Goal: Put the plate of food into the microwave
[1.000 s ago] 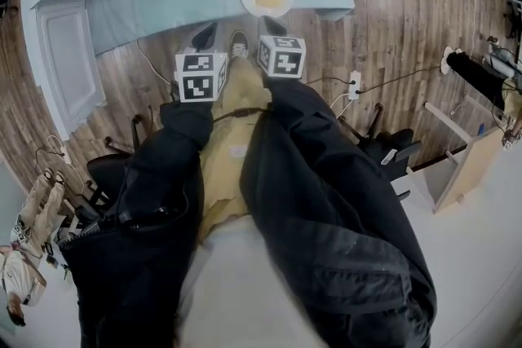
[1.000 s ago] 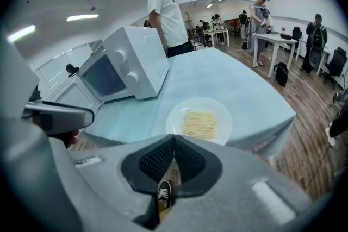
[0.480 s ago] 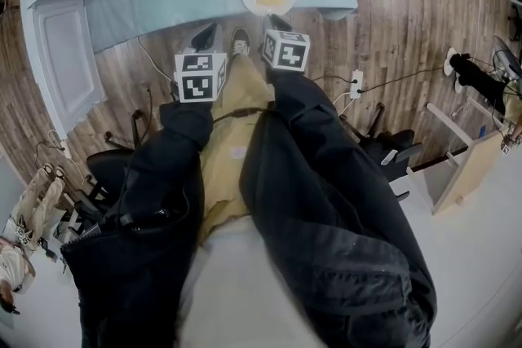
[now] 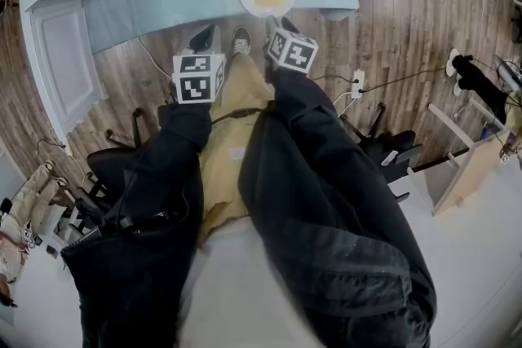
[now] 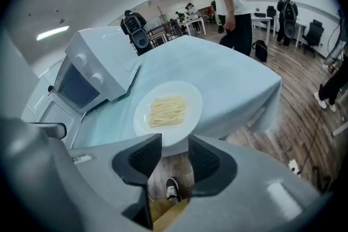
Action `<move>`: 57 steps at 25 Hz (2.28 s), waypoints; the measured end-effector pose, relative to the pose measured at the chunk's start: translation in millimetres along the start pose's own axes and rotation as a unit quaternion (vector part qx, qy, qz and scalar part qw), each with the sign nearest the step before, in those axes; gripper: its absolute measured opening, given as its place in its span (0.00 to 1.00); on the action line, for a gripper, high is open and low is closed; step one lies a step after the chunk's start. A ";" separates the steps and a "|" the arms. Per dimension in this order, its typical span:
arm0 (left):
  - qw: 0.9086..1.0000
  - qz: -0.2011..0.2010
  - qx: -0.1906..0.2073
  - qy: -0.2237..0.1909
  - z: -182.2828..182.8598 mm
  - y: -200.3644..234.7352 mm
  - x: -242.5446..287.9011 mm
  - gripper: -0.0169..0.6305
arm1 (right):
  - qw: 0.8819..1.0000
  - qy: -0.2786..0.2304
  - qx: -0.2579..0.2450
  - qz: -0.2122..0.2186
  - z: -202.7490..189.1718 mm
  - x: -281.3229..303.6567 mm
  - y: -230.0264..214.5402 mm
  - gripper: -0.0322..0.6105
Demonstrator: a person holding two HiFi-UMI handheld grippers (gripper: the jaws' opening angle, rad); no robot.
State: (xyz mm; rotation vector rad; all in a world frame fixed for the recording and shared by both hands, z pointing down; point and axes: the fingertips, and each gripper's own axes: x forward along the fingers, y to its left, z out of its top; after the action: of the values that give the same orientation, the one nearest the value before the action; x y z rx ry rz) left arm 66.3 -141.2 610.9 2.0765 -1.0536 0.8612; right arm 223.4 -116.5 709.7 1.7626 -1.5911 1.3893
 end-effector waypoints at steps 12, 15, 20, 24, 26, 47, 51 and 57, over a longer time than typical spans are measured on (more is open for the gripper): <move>1.000 0.016 -0.008 0.011 -5.2 4.2 1.3 0.03 | 0.976 0.004 0.190 0.107 -0.8 22.9 5.1 0.30; 1.000 0.019 -0.009 0.014 -7.2 6.3 0.5 0.03 | 0.966 0.007 0.221 0.131 -1.0 28.0 6.2 0.28; 0.999 0.025 -0.014 0.014 -7.1 10.3 -0.1 0.03 | 0.938 0.000 0.296 0.181 -0.1 27.8 10.0 0.19; 0.999 0.027 -0.014 0.011 -4.3 9.6 0.6 0.03 | 0.917 -0.022 0.330 0.224 5.1 21.8 12.3 0.11; 0.999 0.030 -0.015 0.010 -3.3 10.4 -0.2 0.03 | 0.908 -0.032 0.337 0.247 8.3 18.1 15.8 0.09; 0.995 0.069 -0.061 -0.037 9.3 35.4 -19.3 0.03 | 0.896 0.007 0.264 0.356 7.1 -9.1 89.2 0.07; 0.994 0.070 -0.073 -0.041 -0.7 55.5 -28.3 0.03 | 0.900 0.026 0.255 0.353 -5.6 -8.6 113.8 0.07; 0.992 0.081 -0.089 -0.050 -4.0 107.4 -53.5 0.03 | 0.888 0.040 0.241 0.389 -15.4 -4.5 179.5 0.07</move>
State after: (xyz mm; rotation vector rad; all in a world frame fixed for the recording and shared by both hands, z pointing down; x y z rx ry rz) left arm -50.5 -165.8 598.2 1.9211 -1.3177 0.7186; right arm 55.4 -152.1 655.5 1.2692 -2.1623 2.3576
